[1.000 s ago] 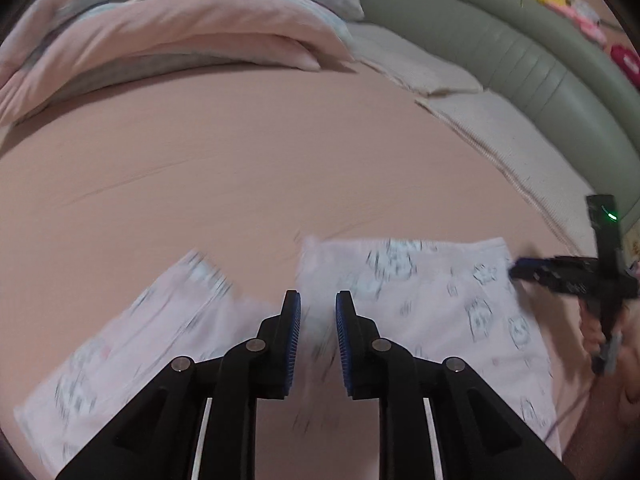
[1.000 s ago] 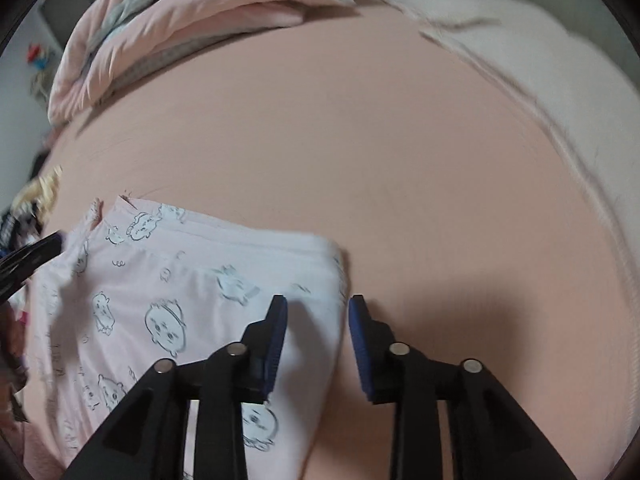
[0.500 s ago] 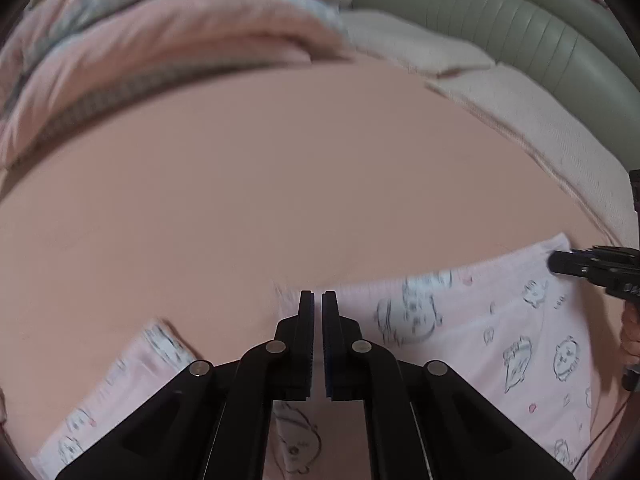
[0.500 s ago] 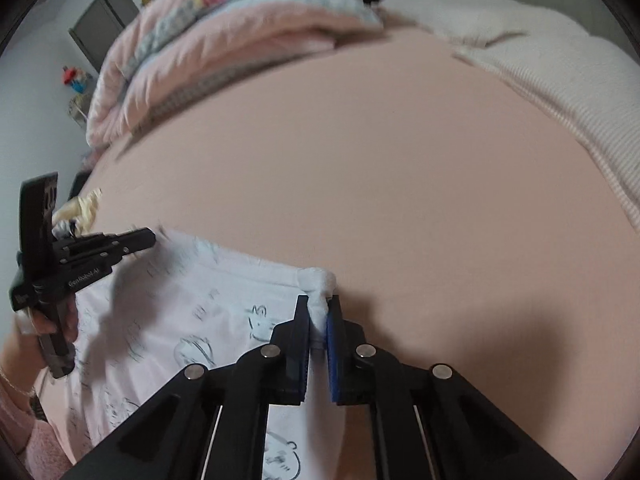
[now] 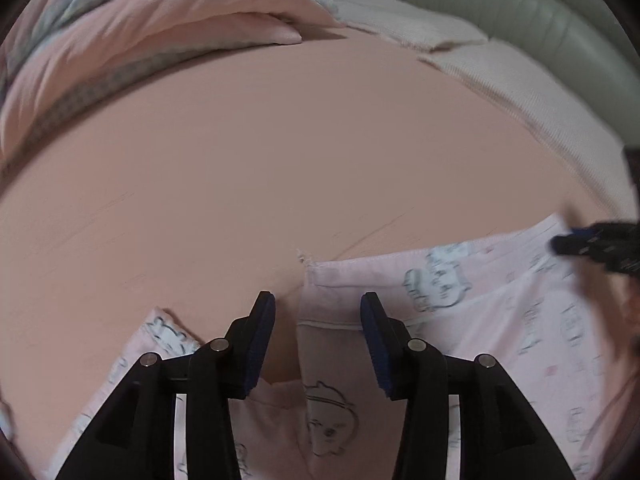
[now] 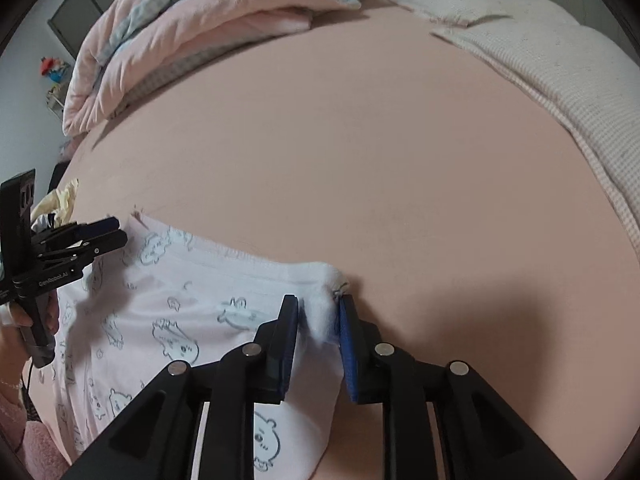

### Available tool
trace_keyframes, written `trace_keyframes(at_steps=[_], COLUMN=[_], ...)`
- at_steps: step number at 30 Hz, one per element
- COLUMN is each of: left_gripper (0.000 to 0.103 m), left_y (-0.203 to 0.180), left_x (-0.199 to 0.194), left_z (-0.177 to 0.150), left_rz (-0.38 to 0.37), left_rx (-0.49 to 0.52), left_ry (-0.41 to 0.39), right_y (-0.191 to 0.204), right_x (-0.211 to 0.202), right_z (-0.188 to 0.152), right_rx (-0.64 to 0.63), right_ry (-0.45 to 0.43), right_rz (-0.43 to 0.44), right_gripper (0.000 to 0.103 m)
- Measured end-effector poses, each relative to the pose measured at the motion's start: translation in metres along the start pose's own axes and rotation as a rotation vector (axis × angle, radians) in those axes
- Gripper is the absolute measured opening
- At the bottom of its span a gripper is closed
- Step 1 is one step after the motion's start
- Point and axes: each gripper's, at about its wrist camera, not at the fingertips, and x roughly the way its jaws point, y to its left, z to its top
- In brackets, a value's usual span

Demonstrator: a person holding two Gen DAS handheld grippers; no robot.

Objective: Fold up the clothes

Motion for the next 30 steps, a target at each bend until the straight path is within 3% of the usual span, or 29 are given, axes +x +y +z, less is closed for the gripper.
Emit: trace_keyframes(at_steps=[1,2,4,10,14,18,19,22,24,27,30], left_gripper=[0.011,0.006,0.006,0.006,0.009,0.010,0.010,0.011,0.011,0.011,0.011], left_y=[0.000,0.001,0.003,0.011,0.015,0.019,0.020,0.023,0.025,0.013,-0.010], left_x=[0.002,0.003,0.003,0.005,-0.008,-0.032,-0.037,-0.055,-0.066,-0.089,-0.103], left_z=[0.003,0.005,0.010,0.025,0.025,0.018,0.016,0.010,0.007,-0.033,-0.078], left_rz=[0.001,0.000,-0.001,-0.007,-0.023,-0.048,-0.054,-0.073,-0.086,-0.075,-0.046], left_rx=[-0.002,-0.012,-0.032,-0.090,-0.128,-0.164,-0.173,-0.201,-0.219,-0.207,-0.197], left_ry=[-0.003,-0.015,-0.038,-0.106,-0.126,-0.127,-0.127,-0.127,-0.127,-0.055,0.035], right_y=[0.001,0.003,0.010,0.015,-0.014,-0.040,-0.042,-0.050,-0.049,-0.028,0.027], right_x=[0.001,0.002,0.001,-0.040,-0.014,0.007,0.003,-0.030,-0.044,-0.056,-0.058], right_z=[-0.002,-0.004,-0.005,0.000,-0.001,-0.003,-0.002,-0.001,0.001,-0.008,-0.028], right_rx=[-0.002,-0.012,-0.038,-0.057,0.018,0.118,0.136,0.164,0.169,0.126,0.023], right_ry=[0.003,0.003,-0.023,-0.200,-0.129,-0.114,-0.114,-0.244,-0.268,-0.239,-0.148], right_rz=[0.021,0.034,0.042,0.052,0.038,0.082,0.081,-0.017,-0.021,0.024,0.030], right_gripper=[0.020,0.019,0.005,0.004,0.005,0.004,0.010,0.015,0.015,0.015,0.015])
